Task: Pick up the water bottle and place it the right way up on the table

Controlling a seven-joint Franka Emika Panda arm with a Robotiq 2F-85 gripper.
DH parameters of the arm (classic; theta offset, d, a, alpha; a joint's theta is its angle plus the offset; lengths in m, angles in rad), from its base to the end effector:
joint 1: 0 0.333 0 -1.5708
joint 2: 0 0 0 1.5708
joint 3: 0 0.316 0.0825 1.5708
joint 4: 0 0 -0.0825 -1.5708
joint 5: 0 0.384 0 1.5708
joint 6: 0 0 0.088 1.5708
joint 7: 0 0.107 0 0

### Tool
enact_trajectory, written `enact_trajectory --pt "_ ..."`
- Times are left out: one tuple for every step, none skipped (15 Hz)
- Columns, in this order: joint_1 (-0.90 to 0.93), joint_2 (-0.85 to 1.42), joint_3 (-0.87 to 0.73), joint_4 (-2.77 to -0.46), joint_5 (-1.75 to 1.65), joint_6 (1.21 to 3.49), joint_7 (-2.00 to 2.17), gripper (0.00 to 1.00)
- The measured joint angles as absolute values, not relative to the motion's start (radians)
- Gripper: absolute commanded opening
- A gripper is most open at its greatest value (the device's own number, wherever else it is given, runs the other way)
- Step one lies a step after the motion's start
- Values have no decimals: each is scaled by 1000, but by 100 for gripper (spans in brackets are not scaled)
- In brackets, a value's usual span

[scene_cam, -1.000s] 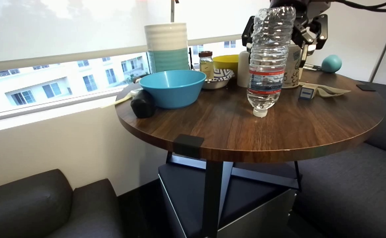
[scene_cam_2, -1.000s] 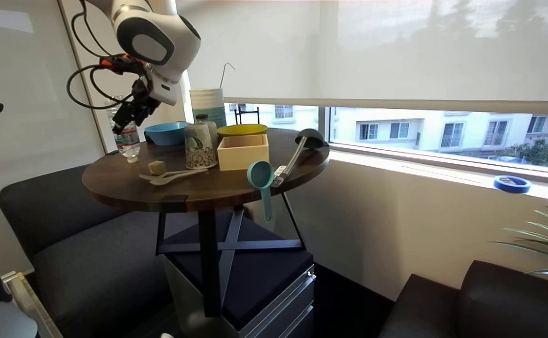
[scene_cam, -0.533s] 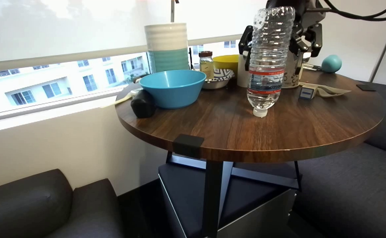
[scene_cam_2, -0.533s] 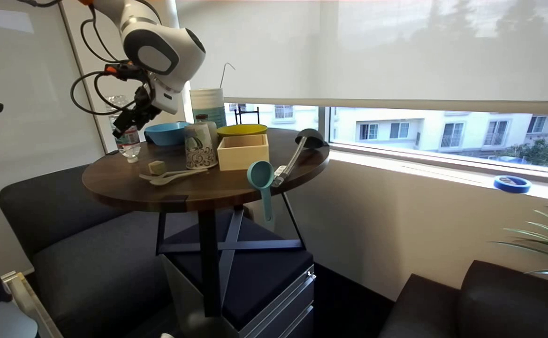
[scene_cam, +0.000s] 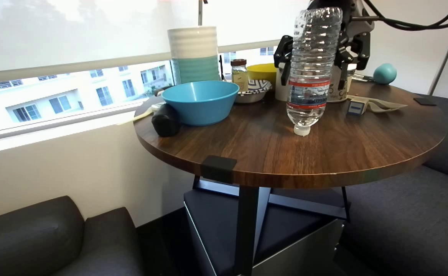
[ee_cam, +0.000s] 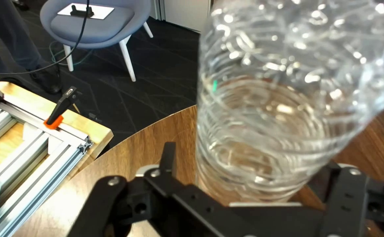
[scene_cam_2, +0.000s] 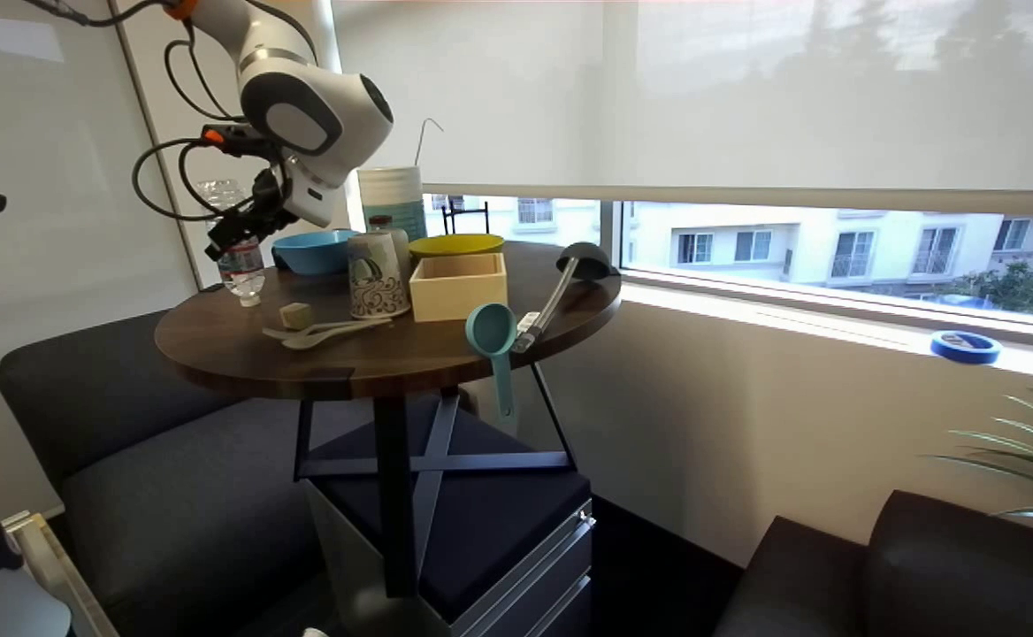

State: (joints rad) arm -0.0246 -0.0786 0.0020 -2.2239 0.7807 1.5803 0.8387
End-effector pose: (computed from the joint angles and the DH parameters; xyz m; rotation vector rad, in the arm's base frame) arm 0.4599 0.0643 0.4034 -2.0922 1.2925 1.0476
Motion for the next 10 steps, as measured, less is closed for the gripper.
enact_trajectory --pt "-25 -77 1 -2224 784 1577 839 56" --pt "-25 -75 0 -2224 785 1575 839 47" --pt "-25 -74 0 -2224 786 1574 839 41" --pt "-25 -73 -1 -2223 788 1573 839 35" --pt "-25 -73 -2 -2223 789 1572 839 32" --pt "-25 -73 -3 -2223 789 1572 839 31" --pt "-25 -73 -3 -2222 789 1572 839 27" --pt "-25 -73 -4 -2221 789 1572 839 23" --pt "-25 -74 -4 -2221 789 1572 839 22" --pt "-24 -75 -3 -2220 788 1573 839 22"
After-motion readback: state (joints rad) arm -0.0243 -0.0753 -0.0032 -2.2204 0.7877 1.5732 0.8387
